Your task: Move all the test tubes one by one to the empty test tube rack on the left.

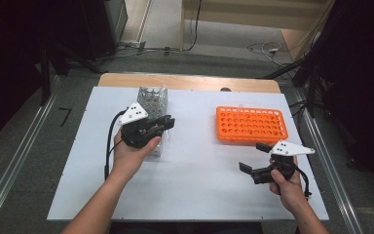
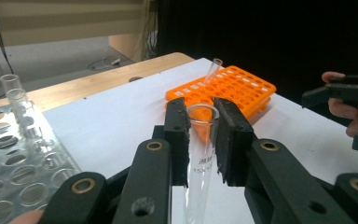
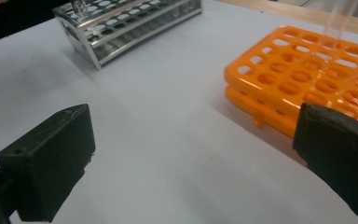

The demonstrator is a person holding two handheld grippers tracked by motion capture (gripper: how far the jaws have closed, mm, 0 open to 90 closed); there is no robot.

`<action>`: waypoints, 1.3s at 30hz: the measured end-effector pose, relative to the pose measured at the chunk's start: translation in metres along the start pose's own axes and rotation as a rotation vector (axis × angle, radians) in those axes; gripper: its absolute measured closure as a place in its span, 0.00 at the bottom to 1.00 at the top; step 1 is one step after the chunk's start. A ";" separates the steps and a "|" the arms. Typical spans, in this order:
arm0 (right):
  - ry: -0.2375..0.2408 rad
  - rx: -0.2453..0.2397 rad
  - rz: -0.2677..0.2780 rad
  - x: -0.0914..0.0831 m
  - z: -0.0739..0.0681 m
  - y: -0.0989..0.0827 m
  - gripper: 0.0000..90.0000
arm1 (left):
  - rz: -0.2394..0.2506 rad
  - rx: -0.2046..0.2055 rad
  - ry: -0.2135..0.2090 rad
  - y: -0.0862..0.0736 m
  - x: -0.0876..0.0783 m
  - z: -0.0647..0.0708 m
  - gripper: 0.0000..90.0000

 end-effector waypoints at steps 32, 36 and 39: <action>-0.061 0.069 -0.003 -0.016 0.029 -0.024 0.00 | 0.084 -0.048 0.216 0.044 0.044 -0.080 0.84; -0.059 0.072 -0.002 -0.018 0.029 -0.024 0.00 | 0.096 -0.043 0.248 0.050 0.051 -0.087 0.84; -0.060 0.075 -0.001 -0.019 0.029 -0.025 0.00 | 0.101 -0.039 0.262 0.050 0.056 -0.092 0.84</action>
Point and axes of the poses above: each handheld gripper's, and its own axes: x roughly forward along the jaws, y roughly out of its top, z roughly to its right, the point moved 3 cm from there along x, roughly forward along the jaws, and after that the axes turned 12 degrees about -x, right-handed, at the moved point
